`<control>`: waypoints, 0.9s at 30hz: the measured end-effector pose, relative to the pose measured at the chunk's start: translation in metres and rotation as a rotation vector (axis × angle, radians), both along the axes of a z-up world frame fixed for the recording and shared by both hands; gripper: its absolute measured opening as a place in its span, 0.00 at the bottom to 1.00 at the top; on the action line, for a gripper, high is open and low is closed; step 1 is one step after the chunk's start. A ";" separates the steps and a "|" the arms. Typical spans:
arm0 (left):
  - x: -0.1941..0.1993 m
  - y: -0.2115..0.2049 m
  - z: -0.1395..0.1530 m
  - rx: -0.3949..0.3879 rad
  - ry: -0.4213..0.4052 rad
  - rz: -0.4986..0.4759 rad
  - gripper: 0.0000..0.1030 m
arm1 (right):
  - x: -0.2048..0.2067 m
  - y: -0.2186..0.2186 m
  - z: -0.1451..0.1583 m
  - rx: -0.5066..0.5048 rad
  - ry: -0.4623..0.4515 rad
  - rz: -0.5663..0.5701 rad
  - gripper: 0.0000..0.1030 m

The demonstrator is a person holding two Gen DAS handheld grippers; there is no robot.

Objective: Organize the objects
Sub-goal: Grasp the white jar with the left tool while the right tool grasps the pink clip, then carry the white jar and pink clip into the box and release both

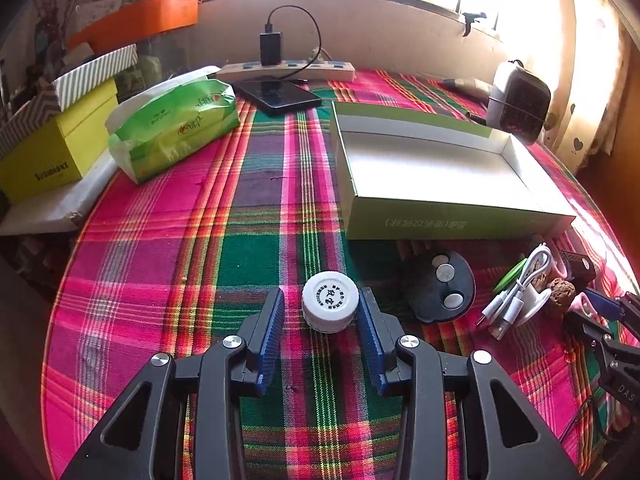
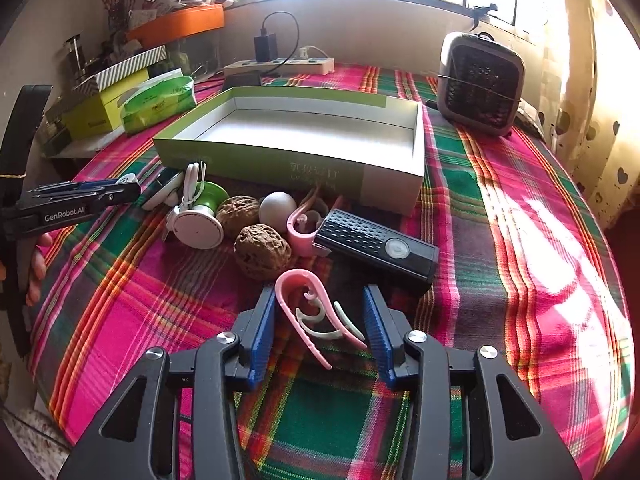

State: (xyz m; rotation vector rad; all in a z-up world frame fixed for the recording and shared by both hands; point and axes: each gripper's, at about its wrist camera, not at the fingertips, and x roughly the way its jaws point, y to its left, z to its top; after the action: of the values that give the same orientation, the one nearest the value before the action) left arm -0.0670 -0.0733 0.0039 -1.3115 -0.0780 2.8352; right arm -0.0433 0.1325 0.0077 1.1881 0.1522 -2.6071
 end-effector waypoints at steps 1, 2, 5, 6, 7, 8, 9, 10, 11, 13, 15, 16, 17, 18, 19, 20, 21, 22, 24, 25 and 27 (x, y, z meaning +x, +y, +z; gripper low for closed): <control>0.000 0.000 0.000 -0.003 0.001 0.005 0.29 | 0.000 0.001 0.000 -0.005 0.000 -0.004 0.39; 0.000 -0.001 0.000 -0.006 0.002 0.008 0.26 | 0.000 0.001 0.000 -0.008 0.001 -0.007 0.37; -0.001 -0.002 0.001 0.006 0.000 0.011 0.25 | 0.001 0.002 0.001 -0.012 0.002 -0.013 0.29; -0.001 -0.002 0.001 0.010 0.000 0.010 0.24 | 0.000 0.002 0.001 -0.014 0.001 -0.013 0.27; -0.001 -0.001 0.001 0.012 0.001 0.008 0.24 | 0.000 0.003 0.001 -0.018 -0.001 -0.013 0.24; 0.000 -0.001 0.001 0.013 0.003 0.006 0.24 | 0.000 0.003 0.001 -0.022 -0.003 -0.014 0.24; 0.001 0.000 0.002 0.013 0.004 0.002 0.24 | 0.000 0.003 0.001 -0.024 -0.003 -0.014 0.24; 0.001 0.000 0.002 0.013 0.006 -0.001 0.24 | 0.000 0.003 0.001 -0.025 -0.003 -0.013 0.24; 0.002 0.001 0.003 0.013 0.007 -0.004 0.24 | 0.000 0.002 0.001 -0.027 -0.003 -0.011 0.24; 0.003 0.003 0.006 0.016 0.012 -0.010 0.24 | 0.000 0.001 0.001 -0.031 -0.006 -0.008 0.24; 0.004 0.005 0.010 0.020 0.021 -0.022 0.24 | 0.000 0.001 0.002 -0.034 -0.006 -0.009 0.24; 0.004 0.007 0.012 0.019 0.025 -0.027 0.24 | -0.001 0.000 0.003 -0.038 -0.004 -0.008 0.24; 0.005 0.009 0.014 0.019 0.030 -0.033 0.24 | -0.001 0.000 0.005 -0.040 -0.002 -0.005 0.24; 0.005 0.011 0.017 0.020 0.033 -0.042 0.24 | 0.000 -0.001 0.007 -0.041 0.002 -0.003 0.24; 0.004 0.012 0.019 0.021 0.033 -0.046 0.24 | -0.001 -0.002 0.010 -0.042 0.006 -0.001 0.24; 0.004 0.013 0.021 0.024 0.035 -0.049 0.24 | -0.002 -0.002 0.012 -0.046 0.008 -0.001 0.24; 0.003 0.014 0.024 0.029 0.040 -0.056 0.24 | -0.003 -0.002 0.015 -0.052 0.012 -0.002 0.24; 0.003 0.015 0.026 0.030 0.045 -0.061 0.24 | -0.004 -0.001 0.018 -0.062 0.016 -0.001 0.24; 0.001 0.019 0.031 0.025 0.058 -0.072 0.24 | -0.007 -0.001 0.024 -0.086 0.017 0.003 0.24; 0.000 0.020 0.033 0.023 0.061 -0.077 0.24 | -0.009 0.000 0.027 -0.099 0.016 0.006 0.24; -0.005 0.023 0.038 0.031 0.065 -0.086 0.24 | -0.015 -0.001 0.034 -0.114 0.018 0.010 0.24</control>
State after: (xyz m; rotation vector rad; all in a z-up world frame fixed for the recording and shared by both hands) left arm -0.0721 -0.0506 0.0416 -1.1856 -0.0632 2.7900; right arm -0.0581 0.1311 0.0415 1.1218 0.0121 -2.5812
